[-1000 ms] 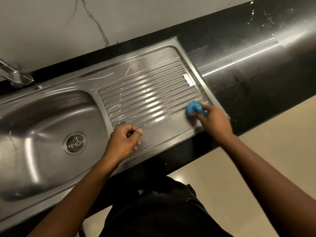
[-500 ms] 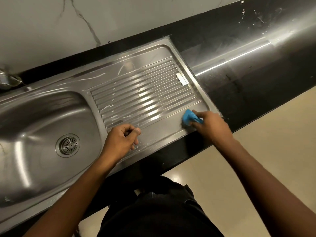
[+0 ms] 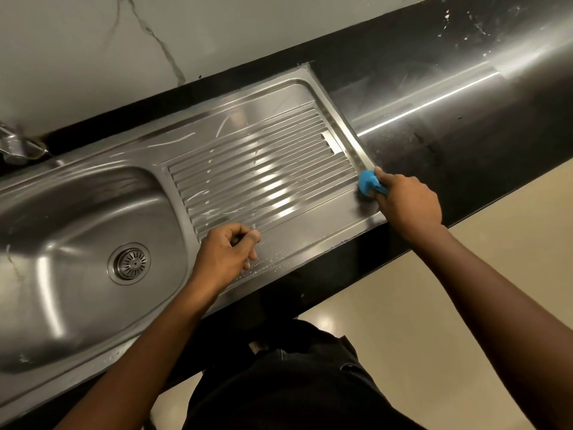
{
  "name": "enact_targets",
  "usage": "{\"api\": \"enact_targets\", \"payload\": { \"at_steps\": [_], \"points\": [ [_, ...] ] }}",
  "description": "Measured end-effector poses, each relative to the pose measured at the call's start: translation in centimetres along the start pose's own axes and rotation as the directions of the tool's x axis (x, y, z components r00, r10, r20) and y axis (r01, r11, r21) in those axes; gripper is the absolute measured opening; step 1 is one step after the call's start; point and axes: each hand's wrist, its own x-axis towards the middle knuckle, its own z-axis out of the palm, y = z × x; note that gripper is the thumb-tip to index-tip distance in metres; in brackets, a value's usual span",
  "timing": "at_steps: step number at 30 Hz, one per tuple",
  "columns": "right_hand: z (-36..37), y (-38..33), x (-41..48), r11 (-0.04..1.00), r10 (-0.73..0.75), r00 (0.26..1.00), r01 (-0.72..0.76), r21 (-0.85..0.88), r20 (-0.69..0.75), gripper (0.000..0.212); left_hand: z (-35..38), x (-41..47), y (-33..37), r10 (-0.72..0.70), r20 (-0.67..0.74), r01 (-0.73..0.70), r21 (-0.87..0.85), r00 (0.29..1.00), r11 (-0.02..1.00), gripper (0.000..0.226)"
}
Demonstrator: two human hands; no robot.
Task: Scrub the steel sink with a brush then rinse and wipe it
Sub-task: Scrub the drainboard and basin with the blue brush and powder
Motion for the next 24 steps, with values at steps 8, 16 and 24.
{"api": "enact_targets", "payload": {
  "at_steps": [8,16,24],
  "points": [
    [-0.5,-0.3,1.0,1.000,0.017,0.999,-0.016,-0.025,0.044,0.048,0.7,0.1,0.2,0.005,0.011,-0.005,0.018,1.000,1.000,0.019],
    [-1.2,1.5,0.4,0.984,0.097,0.979,-0.122,0.133,0.181,0.048,0.0,0.1,0.2,0.024,0.002,-0.024,0.011,1.000,1.000,0.021],
    [-0.2,-3.5,-4.5,0.896,0.025,0.938,-0.174,0.408,0.345,0.043,-0.1,-0.6,0.1,0.028,0.008,-0.028,0.014,1.000,1.000,0.020]
  ]
}}
